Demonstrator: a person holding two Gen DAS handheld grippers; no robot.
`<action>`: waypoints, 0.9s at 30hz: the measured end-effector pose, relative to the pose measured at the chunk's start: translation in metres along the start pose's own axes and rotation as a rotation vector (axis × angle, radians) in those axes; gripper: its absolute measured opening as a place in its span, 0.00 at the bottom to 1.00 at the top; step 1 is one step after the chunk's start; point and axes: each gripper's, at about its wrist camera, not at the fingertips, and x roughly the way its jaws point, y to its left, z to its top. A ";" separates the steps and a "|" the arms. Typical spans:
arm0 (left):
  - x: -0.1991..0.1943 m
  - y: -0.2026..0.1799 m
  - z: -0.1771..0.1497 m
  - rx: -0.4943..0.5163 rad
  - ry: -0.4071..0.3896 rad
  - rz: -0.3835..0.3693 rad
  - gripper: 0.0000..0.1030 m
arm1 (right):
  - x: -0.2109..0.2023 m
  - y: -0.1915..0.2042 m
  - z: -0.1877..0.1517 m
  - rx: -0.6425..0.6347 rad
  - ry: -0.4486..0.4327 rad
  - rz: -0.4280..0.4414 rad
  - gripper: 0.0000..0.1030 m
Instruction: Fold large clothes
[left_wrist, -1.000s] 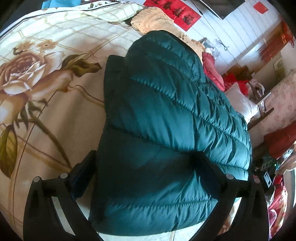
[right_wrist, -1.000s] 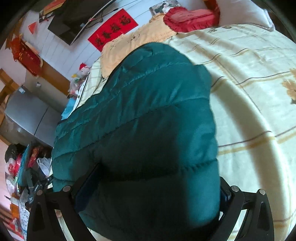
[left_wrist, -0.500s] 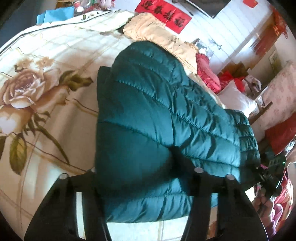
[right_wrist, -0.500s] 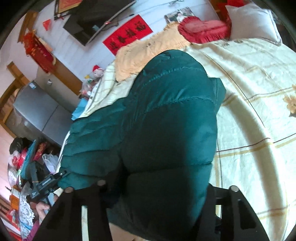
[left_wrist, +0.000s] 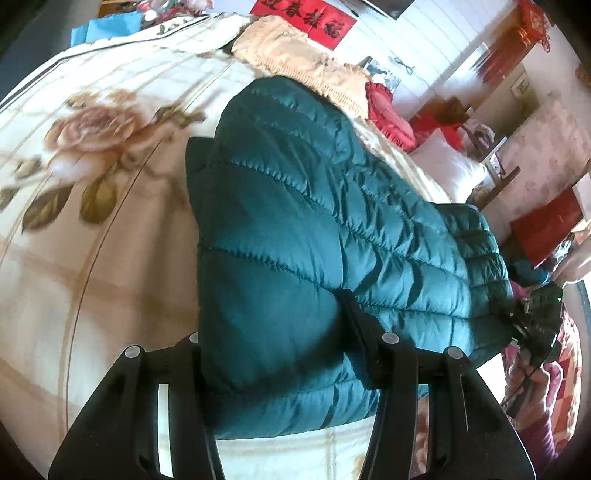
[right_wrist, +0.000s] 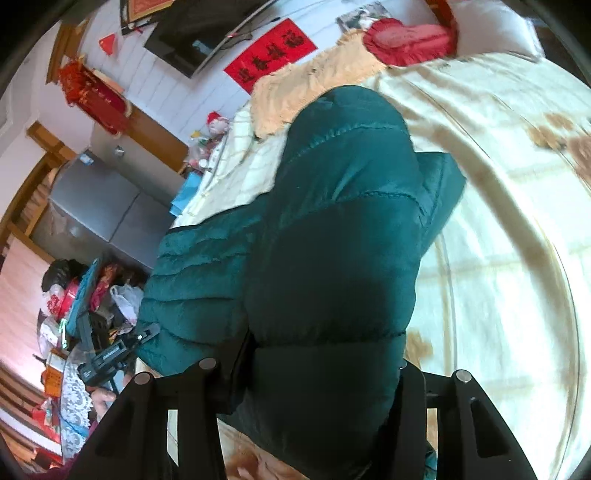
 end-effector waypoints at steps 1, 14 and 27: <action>0.001 0.003 -0.005 -0.006 0.001 0.008 0.51 | -0.001 -0.003 -0.007 0.008 -0.002 -0.017 0.58; -0.046 -0.036 -0.035 0.095 -0.197 0.372 0.75 | -0.033 0.029 -0.023 -0.103 -0.131 -0.413 0.82; -0.060 -0.107 -0.066 0.175 -0.305 0.382 0.75 | -0.018 0.163 -0.064 -0.316 -0.283 -0.432 0.98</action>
